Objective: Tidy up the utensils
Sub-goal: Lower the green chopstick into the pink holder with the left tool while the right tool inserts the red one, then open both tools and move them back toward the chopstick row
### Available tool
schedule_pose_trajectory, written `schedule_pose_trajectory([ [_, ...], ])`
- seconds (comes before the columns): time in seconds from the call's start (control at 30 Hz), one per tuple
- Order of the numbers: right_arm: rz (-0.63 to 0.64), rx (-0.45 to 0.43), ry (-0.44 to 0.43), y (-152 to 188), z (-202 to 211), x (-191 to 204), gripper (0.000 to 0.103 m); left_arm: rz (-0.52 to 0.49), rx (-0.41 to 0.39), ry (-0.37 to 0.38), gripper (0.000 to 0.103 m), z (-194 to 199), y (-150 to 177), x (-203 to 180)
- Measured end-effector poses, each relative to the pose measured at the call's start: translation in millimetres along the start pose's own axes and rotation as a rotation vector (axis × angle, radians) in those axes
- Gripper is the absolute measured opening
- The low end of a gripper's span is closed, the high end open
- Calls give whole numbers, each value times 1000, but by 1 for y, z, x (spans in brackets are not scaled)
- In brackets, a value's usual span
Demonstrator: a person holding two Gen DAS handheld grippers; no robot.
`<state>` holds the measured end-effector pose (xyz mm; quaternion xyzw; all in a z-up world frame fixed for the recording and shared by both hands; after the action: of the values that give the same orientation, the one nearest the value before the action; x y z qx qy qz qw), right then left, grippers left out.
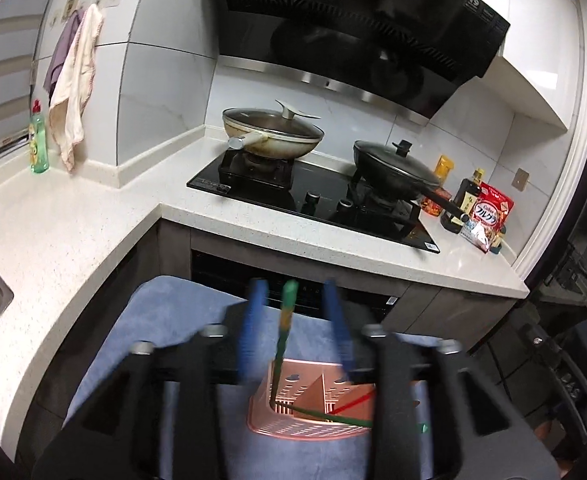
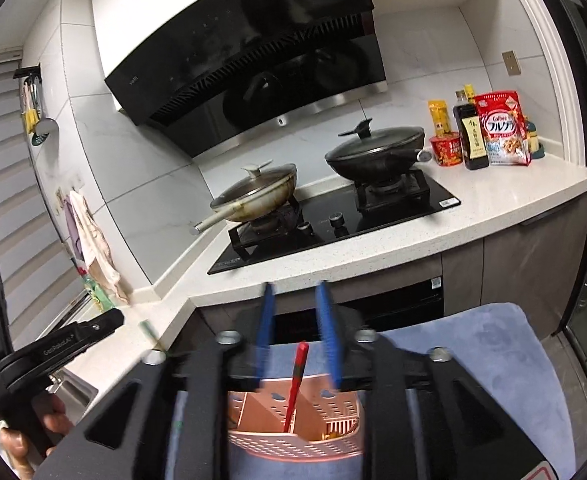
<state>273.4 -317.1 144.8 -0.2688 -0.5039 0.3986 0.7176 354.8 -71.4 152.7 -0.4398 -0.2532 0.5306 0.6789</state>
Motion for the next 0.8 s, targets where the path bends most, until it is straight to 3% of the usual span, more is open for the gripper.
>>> schedule_pose_trajectory([
  [0.1,26,-18,-16,-3,18,6,40,-3,-14,-13,55,11,0,1],
  [0.2,60,-8,-22,-1,39,13,44,-22,-10,-25,58,28,3,1],
  [0.3,98,17,-23,11,65,17,48,-43,6,-50,73,47,16,2],
  [0.37,127,46,-6,28,85,17,49,-63,15,-73,75,63,32,5],
  [0.63,177,199,93,125,144,-15,49,-175,173,-156,76,103,137,18],
  [0.8,184,281,169,188,169,-37,49,-163,246,-161,76,124,199,28],
])
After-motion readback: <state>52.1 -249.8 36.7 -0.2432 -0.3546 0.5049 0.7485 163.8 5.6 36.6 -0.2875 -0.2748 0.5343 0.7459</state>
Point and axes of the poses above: each gripper's, at about its wrist camera, not at the fingertips, and z roughly against the way its jaws point, x to its left, y to its underside, the point moved 1 cm from there along -z, roughly the way its jaws point, and after that the axes turned 9 degrees about -z, right-handed, at the moved point
